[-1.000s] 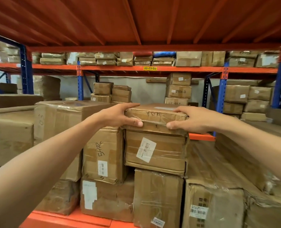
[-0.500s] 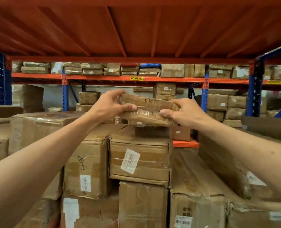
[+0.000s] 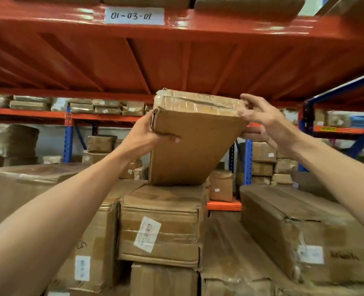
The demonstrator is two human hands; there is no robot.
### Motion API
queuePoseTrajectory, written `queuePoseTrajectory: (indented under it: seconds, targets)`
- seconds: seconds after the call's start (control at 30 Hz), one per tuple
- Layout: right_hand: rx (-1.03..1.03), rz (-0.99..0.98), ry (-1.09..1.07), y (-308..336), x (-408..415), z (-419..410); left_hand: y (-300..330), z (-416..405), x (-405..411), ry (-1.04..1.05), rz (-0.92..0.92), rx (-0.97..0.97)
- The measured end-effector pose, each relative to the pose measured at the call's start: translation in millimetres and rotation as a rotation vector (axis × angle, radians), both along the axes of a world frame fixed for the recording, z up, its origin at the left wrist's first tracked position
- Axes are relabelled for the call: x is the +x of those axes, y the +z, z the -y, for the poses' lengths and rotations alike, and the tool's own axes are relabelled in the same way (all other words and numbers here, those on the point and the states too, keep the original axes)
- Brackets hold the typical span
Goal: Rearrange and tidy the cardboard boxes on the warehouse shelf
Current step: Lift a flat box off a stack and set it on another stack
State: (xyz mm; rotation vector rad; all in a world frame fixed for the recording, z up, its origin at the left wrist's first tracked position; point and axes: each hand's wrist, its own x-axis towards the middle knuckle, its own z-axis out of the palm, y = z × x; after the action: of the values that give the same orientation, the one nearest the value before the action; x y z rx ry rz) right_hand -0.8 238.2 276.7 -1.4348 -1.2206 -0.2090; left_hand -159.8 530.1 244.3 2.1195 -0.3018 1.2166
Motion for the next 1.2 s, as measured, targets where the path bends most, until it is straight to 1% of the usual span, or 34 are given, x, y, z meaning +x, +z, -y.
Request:
queuePoseTrajectory:
  seconds: [0.03,0.07,0.17,0.2,0.23,0.3,0.37,0.43,0.5,0.53,0.6,0.7,0.77,0.83,0.93,1.0,1.07,1.1,1.17,1.2]
  targets:
    - [-0.008,-0.059,0.034,-13,11,9,6,7,3,-0.005,0.031,-0.014]
    - [-0.039,-0.091,0.015,-27,20,15,12,18,6,-0.020,0.062,-0.029]
    - [-0.220,-0.117,-0.228,-68,39,16,37,62,18,-0.075,0.162,-0.067]
    - [-0.273,-0.124,-0.277,-80,44,10,46,79,22,-0.098,0.198,-0.071]
    - [-0.288,-0.149,-0.280,-90,47,3,56,96,26,-0.128,0.220,-0.072]
    - [-0.197,-0.219,-0.183,-105,48,-13,74,127,33,-0.209,0.210,-0.067]
    - [-0.012,-0.251,-0.109,-116,52,-26,88,151,39,-0.265,0.180,-0.060]
    - [0.183,-0.349,-0.076,-122,56,-29,99,165,46,-0.282,0.167,-0.063]
    - [0.338,-0.445,-0.052,-124,57,-23,106,168,55,-0.279,0.127,-0.081]
    - [0.389,-0.472,-0.042,-125,58,-20,108,165,58,-0.253,0.091,-0.080]
    - [0.469,-0.536,-0.016,-129,57,-13,109,154,62,-0.131,0.000,-0.046]
    - [0.559,-0.626,-0.045,-135,61,-6,85,132,65,0.043,-0.180,0.010]
    - [0.557,-0.686,-0.072,-135,64,-3,53,118,69,0.071,-0.332,0.024]
    - [0.539,-0.741,-0.058,-130,69,0,14,109,74,-0.006,-0.417,-0.021]
    - [0.456,-0.810,-0.062,-117,77,11,-23,105,83,-0.151,-0.321,-0.217]
    - [0.348,-0.817,-0.111,-110,85,21,-26,110,87,-0.181,-0.274,-0.335]
    - [0.206,-0.770,-0.132,-108,87,35,-24,117,95,-0.164,-0.263,-0.456]
    - [0.147,-0.727,-0.109,-110,86,44,-25,120,101,-0.144,-0.268,-0.507]
    - [0.082,-0.643,0.009,-111,79,62,-30,125,112,-0.102,-0.276,-0.594]
    - [0.063,-0.610,0.065,-111,76,71,-33,128,118,-0.105,-0.287,-0.669]
